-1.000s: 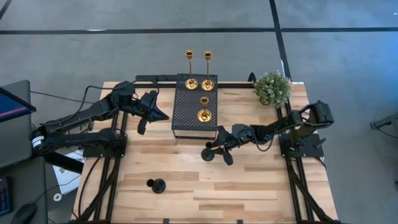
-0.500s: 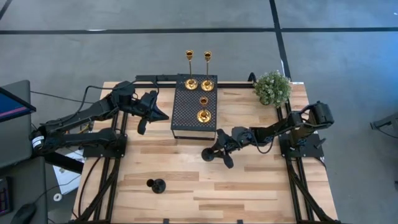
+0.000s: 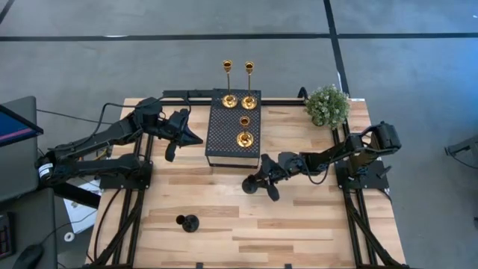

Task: Pick & Place candle stick holders
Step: Put the top black candle holder on the shelf

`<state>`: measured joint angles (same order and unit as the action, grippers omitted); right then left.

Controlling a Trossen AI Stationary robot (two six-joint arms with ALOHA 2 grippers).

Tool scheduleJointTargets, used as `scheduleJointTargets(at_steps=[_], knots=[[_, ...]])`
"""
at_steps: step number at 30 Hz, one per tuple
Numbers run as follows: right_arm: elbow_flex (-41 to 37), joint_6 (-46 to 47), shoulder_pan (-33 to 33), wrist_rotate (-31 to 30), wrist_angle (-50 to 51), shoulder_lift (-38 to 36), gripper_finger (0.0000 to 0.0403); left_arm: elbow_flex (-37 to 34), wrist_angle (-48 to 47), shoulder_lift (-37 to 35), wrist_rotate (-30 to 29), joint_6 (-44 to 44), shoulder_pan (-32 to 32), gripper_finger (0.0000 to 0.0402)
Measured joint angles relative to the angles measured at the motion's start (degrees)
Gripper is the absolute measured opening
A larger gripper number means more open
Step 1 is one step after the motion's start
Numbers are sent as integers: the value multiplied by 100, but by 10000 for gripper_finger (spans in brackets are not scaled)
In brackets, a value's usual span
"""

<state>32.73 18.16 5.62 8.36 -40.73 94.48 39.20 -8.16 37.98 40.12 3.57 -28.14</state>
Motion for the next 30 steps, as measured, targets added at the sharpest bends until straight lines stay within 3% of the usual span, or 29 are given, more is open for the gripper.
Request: scheduleJointTargets(at_steps=[8, 17, 23, 30], knots=[[0, -10, -1, 10, 12, 0, 10, 0, -2, 1, 0, 0, 1, 6], [7, -12, 40, 34, 444, -213, 5, 0, -2, 2, 1, 0, 0, 6], [-11, -8, 49, 9, 1551, -1236, 3, 0, -4, 1, 2, 0, 0, 6], [-11, -214, -19, -830, 3025, -2798, 1, 0, -7, 2, 1, 0, 1, 6]])
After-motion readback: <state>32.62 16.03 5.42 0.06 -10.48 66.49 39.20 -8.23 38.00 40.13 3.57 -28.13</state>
